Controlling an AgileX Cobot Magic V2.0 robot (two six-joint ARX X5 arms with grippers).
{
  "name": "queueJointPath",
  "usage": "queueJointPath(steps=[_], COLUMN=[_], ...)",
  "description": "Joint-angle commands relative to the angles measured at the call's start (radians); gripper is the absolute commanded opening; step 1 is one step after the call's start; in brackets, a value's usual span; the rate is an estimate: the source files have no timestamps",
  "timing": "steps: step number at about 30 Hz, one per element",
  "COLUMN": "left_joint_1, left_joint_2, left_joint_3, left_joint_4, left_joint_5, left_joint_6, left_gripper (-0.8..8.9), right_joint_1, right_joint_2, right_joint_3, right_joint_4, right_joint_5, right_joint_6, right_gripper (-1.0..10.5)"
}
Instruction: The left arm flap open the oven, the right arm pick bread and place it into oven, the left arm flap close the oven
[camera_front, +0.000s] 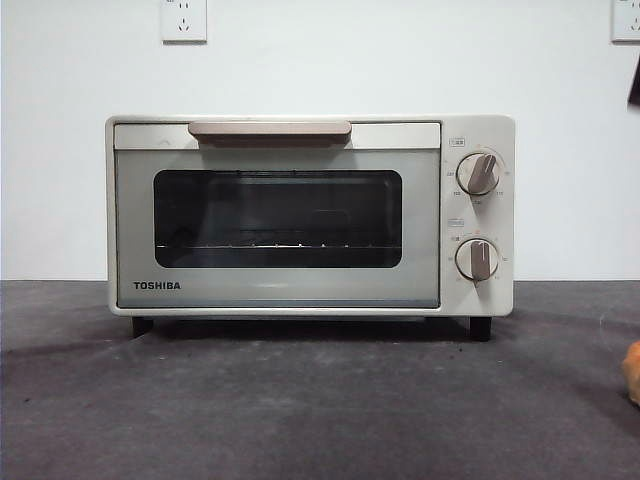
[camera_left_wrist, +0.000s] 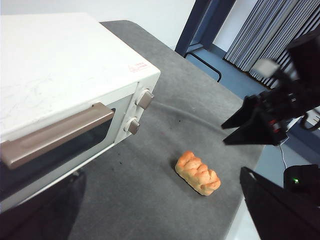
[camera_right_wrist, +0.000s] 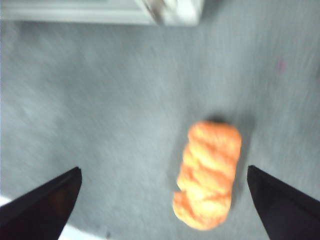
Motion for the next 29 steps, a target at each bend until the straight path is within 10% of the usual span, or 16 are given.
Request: queueJointPath(steps=[1,22,29], left_joint_1=[-0.006,-0.006,-0.006], left_joint_2=[0.008,0.008,0.008], left_joint_3=[0.018,0.018,0.018], left_joint_4=[-0.008,-0.012,-0.012], left_joint_5=[0.002,0.002,0.002], left_joint_6=[0.016,0.016,0.016], left_gripper=[4.96,4.96,4.96], right_joint_1=[0.005,0.169,0.201], right_joint_2=[0.050,0.473,0.513], right_joint_3=[-0.028,-0.097,-0.097], right_joint_4=[0.010,0.159,0.165], right_joint_5=[0.005,0.205,0.259], right_joint_6=[-0.003,0.102,0.102], right_gripper=[5.4,5.4,3.4])
